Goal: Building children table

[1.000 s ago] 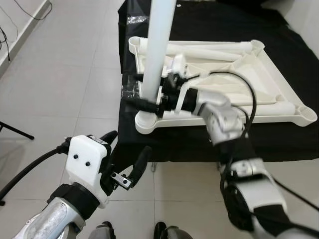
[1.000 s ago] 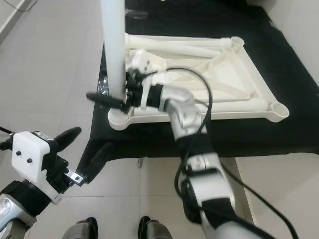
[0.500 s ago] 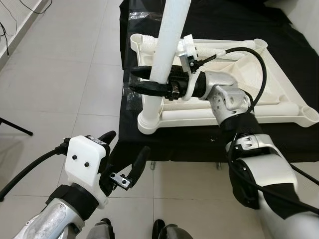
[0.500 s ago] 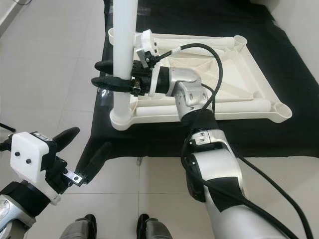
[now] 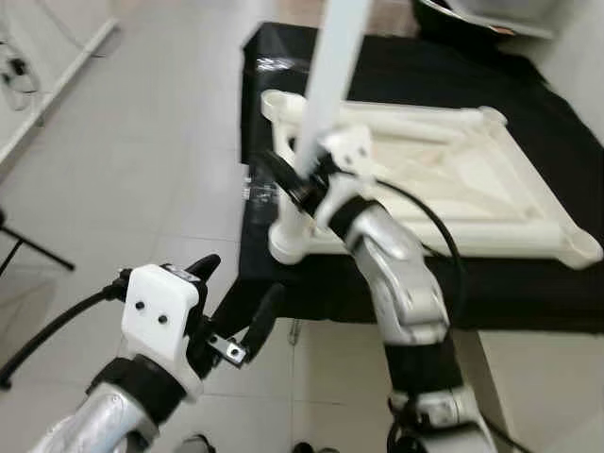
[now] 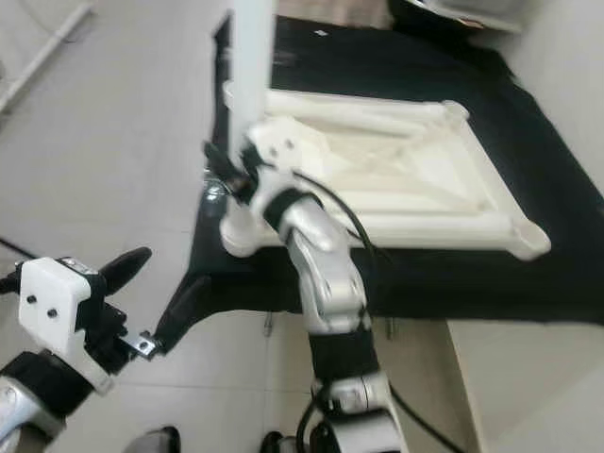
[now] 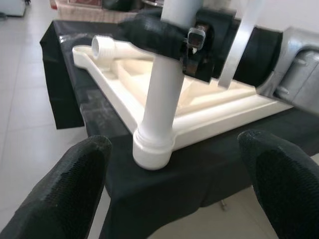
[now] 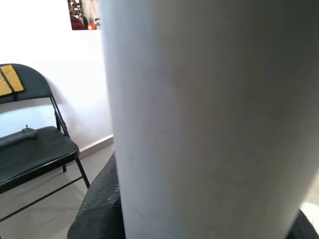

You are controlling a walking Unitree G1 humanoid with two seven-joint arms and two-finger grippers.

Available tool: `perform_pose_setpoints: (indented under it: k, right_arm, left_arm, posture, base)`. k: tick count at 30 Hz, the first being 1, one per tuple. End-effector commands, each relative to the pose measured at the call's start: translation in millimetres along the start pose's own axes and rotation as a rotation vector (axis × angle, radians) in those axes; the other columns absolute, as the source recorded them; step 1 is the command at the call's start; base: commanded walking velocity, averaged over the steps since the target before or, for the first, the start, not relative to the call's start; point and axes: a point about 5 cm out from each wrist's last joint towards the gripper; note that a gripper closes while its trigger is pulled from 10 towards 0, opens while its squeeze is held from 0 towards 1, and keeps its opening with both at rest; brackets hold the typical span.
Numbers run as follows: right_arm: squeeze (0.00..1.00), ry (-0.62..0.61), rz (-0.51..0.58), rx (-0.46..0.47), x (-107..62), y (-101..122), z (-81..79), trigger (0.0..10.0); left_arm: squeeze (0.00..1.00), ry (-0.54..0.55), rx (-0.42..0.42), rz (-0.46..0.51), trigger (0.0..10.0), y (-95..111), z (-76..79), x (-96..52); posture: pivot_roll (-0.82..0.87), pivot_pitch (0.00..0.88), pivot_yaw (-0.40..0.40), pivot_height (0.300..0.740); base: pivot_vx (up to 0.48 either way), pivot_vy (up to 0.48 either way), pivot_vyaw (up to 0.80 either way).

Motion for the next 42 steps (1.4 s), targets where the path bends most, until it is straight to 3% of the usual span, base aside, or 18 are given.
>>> perform_pose_setpoints:
  k: [1, 7, 9, 10, 13, 14, 15, 19, 24, 26, 27, 28, 29, 34, 35, 36, 37, 42]
  right_arm:
    - [0.00, -0.023, -0.261, 0.059, 1.8, -58, -8.7, 0.0]
    - [0.00, -0.003, -0.212, 0.072, 21.1, -46, -13.9, 0.0]
    - [0.00, 0.019, -0.199, 0.084, 21.1, -45, -16.3, 1.2]
    - [0.00, 0.048, -0.175, 0.099, 21.6, -42, -17.3, 10.0]
    - [0.00, 0.169, -0.078, 0.165, 21.2, -23, -21.8, 10.0]
    - [0.80, 0.219, -0.039, 0.171, 19.6, -14, -19.9, 10.0]
    - [1.00, 0.289, -0.020, 0.190, 18.4, -6, -15.5, 10.0]
    - [1.00, 0.374, -0.013, 0.186, 18.0, 2, -5.4, 10.0]
    - [1.00, 0.610, -0.020, 0.039, 20.8, 23, 19.0, 10.0]
    - [0.91, 0.652, -0.026, 0.022, 22.1, 28, 23.7, 10.0]
    - [0.77, 0.684, -0.035, 0.017, 22.7, 30, 27.0, 10.0]
    - [0.77, 0.684, -0.035, 0.017, 22.7, 30, 27.0, 10.0]
    - [0.00, 0.711, -0.042, 0.012, 24.2, 34, 32.4, 10.0]
    - [0.00, 0.768, -0.039, 0.026, 27.7, 45, 45.3, 10.0]
    - [0.00, 0.777, -0.037, 0.032, 28.1, 47, 46.8, 8.5]
    - [0.00, 0.777, -0.037, 0.032, 28.1, 47, 46.8, 8.5]
    - [0.00, 0.797, -0.038, 0.037, 28.3, 49, 48.5, 0.0]
    - [0.00, 0.880, -0.043, 0.057, 24.8, 53, 52.0, 0.0]
  left_arm:
    - [0.00, -0.029, 0.004, -0.016, 10.0, -1, 2.6, -0.2]
    - [0.00, -0.012, 0.023, -0.010, 10.0, 1, -1.3, -0.1]
    - [0.00, -0.013, 0.021, -0.010, 10.0, 1, -1.0, -0.1]
    - [0.00, -0.016, 0.018, -0.010, 10.0, 1, -0.2, 0.0]
    - [0.00, -0.023, 0.010, -0.012, 10.0, 0, 1.4, 0.1]
    - [0.00, -0.024, 0.007, -0.011, 10.0, 0, 1.9, 0.2]
    - [0.00, -0.023, 0.005, -0.011, 10.0, 0, 1.9, 0.0]
    - [0.00, -0.023, 0.003, -0.010, 10.0, 0, 2.2, 0.2]
    - [0.00, -0.019, -0.002, -0.010, 10.0, 0, 2.6, -0.4]
    - [0.00, -0.019, -0.003, -0.011, 10.0, 0, 2.8, -0.7]
    - [0.00, -0.019, -0.004, -0.011, 10.0, -1, 3.0, -0.8]
    - [0.00, -0.019, -0.004, -0.011, 10.0, -1, 3.0, -0.8]
    - [0.00, -0.017, -0.004, -0.012, 10.0, -1, 3.1, -1.0]
    - [0.00, -0.013, -0.006, -0.015, 10.0, -2, 3.8, -1.6]
    - [0.00, -0.011, -0.006, -0.015, 10.0, -2, 3.8, -1.7]
    - [0.00, -0.011, -0.006, -0.015, 10.0, -2, 3.8, -1.7]
    - [0.00, -0.009, -0.005, -0.015, 10.0, -2, 3.9, -1.8]
    - [0.00, -0.008, -0.006, -0.016, 10.0, -2, 4.3, -1.7]
  posture:
    - [0.26, 0.264, -0.131, 0.740]
    - [0.27, 0.268, -0.138, 0.740]
    - [0.26, 0.269, -0.136, 0.740]
    - [0.26, 0.273, -0.133, 0.740]
    - [0.26, 0.277, -0.134, 0.740]
    - [0.25, 0.279, -0.136, 0.740]
    - [0.25, 0.281, -0.137, 0.740]
    - [0.26, 0.285, -0.140, 0.740]
    - [0.27, 0.300, -0.147, 0.740]
    - [0.28, 0.306, -0.150, 0.740]
    - [0.28, 0.306, -0.150, 0.740]
    - [0.28, 0.306, -0.150, 0.740]
    - [0.28, 0.306, -0.151, 0.740]
    - [0.30, 0.312, -0.153, 0.740]
    - [0.30, 0.312, -0.155, 0.740]
    - [0.30, 0.312, -0.155, 0.740]
    - [0.30, 0.310, -0.156, 0.740]
    - [0.30, 0.302, -0.153, 0.740]
  base:
    - [0.000, 0.000, 0.00]
    - [0.000, 0.000, 0.00]
    - [0.000, 0.000, 0.00]
    - [0.000, 0.000, 0.00]
    - [0.000, 0.000, 0.00]
    - [0.000, 0.000, 0.00]
    - [0.000, 0.000, 0.00]
    - [0.000, 0.000, 0.00]
    - [0.000, 0.000, 0.00]
    - [0.000, 0.000, 0.00]
    - [0.000, 0.000, 0.00]
    - [0.000, 0.000, 0.00]
    - [0.000, 0.000, 0.00]
    - [0.000, 0.000, 0.00]
    - [0.000, 0.000, 0.00]
    - [0.000, 0.000, 0.00]
    - [0.000, 0.000, 0.00]
    - [0.000, 0.000, 0.00]
Point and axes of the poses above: a point about 5 cm out from each wrist's last joint towards the gripper, its own x axis pointing out of the wrist towards the gripper, its own y axis along the axis of the wrist's last joint, z = x × y, and after that the axes turned 6 degrees about x, right-handed
